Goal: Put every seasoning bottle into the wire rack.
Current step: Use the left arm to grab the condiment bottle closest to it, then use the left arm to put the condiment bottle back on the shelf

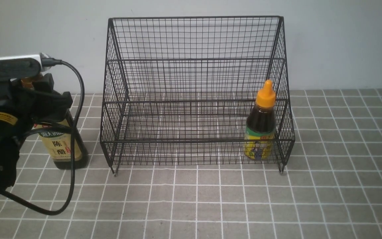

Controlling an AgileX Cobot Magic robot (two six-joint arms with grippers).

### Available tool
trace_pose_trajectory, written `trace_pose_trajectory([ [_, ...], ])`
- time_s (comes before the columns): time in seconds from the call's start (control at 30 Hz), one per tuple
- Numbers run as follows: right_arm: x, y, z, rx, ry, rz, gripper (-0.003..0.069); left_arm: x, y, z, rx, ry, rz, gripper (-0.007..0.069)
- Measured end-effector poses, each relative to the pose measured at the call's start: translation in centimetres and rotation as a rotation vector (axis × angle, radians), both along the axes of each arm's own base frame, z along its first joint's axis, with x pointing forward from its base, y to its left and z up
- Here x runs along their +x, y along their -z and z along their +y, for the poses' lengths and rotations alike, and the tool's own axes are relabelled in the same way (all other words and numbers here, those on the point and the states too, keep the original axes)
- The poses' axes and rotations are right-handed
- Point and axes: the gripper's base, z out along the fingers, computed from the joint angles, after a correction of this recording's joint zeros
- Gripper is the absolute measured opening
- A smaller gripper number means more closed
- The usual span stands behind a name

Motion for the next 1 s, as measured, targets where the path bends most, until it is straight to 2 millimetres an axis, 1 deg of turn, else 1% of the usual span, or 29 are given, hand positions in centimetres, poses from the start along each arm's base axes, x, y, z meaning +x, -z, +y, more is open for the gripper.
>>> trace_pose_trajectory([
  [0.07,0.0,0.0,0.0,0.0,0.0,-0.001,-0.0013,-0.2,-0.2,0.0,0.003,0.004,0.006,0.0319],
  [0.17,0.0,0.0,0.0,0.0,0.0,-0.001,-0.0013,-1.0,-1.4,0.0,-0.011,0.009,0.011,0.0319],
  [0.23,0.0,0.0,0.0,0.0,0.0,-0.001,-0.0013,-1.8,-3.2,-0.1,-0.033,0.023,0.0,0.0319],
  [0.27,0.0,0.0,0.0,0.0,0.0,-0.001,-0.0013,-2.1,-4.9,-0.2,-0.042,0.037,-0.023,0.0319],
  [0.37,0.0,0.0,0.0,0.0,0.0,-0.001,-0.0013,-2.8,-8.3,-0.4,-0.054,0.063,-0.078,0.0319],
  [0.4,0.0,0.0,0.0,0.0,0.0,-0.001,-0.0013,-3.0,-9.3,-0.4,-0.057,0.072,-0.088,0.0319],
  [0.43,0.0,0.0,0.0,0.0,0.0,-0.001,-0.0013,-3.1,-9.6,-0.4,-0.057,0.073,-0.098,0.0319],
  [0.47,0.0,0.0,0.0,0.0,0.0,-0.001,-0.0013,-3.4,-11.3,-0.5,-0.063,0.084,-0.128,0.0319],
  [0.5,0.0,0.0,0.0,0.0,0.0,-0.001,-0.0013,-3.4,-11.4,-0.5,-0.063,0.085,-0.129,0.0319],
  [0.53,0.0,0.0,0.0,0.0,0.0,-0.001,-0.0013,-3.8,-13.4,-0.6,-0.067,0.097,-0.169,0.0319],
  [0.57,0.0,0.0,0.0,0.0,0.0,-0.001,-0.0013,-3.9,-14.4,-0.7,-0.067,0.105,-0.189,0.0319],
  [0.6,0.0,0.0,0.0,0.0,0.0,-0.001,-0.0013,-4.0,-14.8,-0.8,-0.068,0.11,-0.196,0.0319],
  [0.63,0.0,0.0,0.0,0.0,0.0,-0.001,-0.0013,-4.1,-16.1,-1.1,-0.064,0.126,-0.229,0.0319],
  [0.67,0.0,0.0,0.0,0.0,0.0,-0.001,-0.0013,-4.2,-16.8,-1.5,-0.065,0.141,-0.249,0.0318],
  [0.77,0.0,0.0,0.0,0.0,0.0,-0.001,-0.0013,-4.2,-18.4,-3.0,-0.076,0.199,-0.291,0.0318],
  [0.83,0.0,0.0,0.0,0.0,0.0,-0.001,-0.0013,-3.8,-19.0,-4.2,-0.092,0.24,-0.3,0.0318],
  [0.9,0.0,0.0,0.0,0.0,0.0,-0.001,-0.0013,-3.0,-18.8,-5.3,-0.119,0.262,-0.288,0.0318],
  [1.0,0.0,0.0,0.0,0.0,0.0,-0.001,-0.0013,-2.0,-18.4,-6.1,-0.144,0.268,-0.272,0.0318],
])
